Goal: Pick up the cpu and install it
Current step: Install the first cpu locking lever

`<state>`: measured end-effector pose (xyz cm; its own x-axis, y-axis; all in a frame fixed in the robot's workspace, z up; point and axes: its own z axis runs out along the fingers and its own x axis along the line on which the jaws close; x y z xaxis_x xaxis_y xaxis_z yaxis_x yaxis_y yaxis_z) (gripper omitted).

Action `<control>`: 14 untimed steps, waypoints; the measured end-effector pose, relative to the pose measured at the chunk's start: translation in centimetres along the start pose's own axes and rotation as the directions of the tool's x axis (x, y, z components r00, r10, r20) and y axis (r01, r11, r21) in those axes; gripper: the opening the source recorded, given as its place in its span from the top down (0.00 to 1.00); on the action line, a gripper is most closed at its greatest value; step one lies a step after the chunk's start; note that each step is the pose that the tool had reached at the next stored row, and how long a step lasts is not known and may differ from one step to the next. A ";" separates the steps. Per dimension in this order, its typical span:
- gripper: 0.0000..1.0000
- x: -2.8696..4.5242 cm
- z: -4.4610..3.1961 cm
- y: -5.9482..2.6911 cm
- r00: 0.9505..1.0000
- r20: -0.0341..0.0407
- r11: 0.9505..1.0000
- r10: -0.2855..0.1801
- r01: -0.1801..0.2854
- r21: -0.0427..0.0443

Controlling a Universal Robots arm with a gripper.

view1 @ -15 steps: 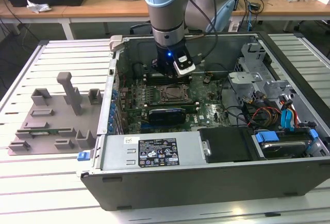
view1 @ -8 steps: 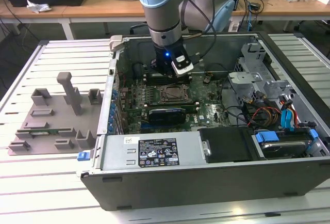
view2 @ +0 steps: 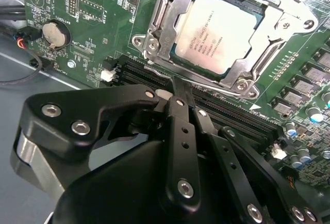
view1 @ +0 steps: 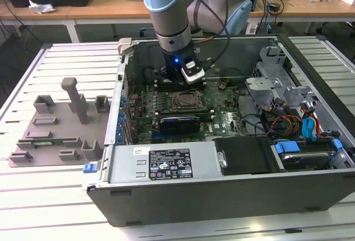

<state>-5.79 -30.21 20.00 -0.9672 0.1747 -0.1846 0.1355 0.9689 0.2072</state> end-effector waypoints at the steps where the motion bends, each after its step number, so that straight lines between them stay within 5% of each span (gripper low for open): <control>1: 0.89 0.00 0.02 -0.03 1.000 0.000 1.000 0.000 0.000 0.000; 14: 0.89 0.00 0.31 -0.40 1.000 0.001 1.000 -0.001 0.001 0.002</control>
<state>-5.78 -30.55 19.62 -0.9670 0.1743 -0.1860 0.1352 0.9694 0.2051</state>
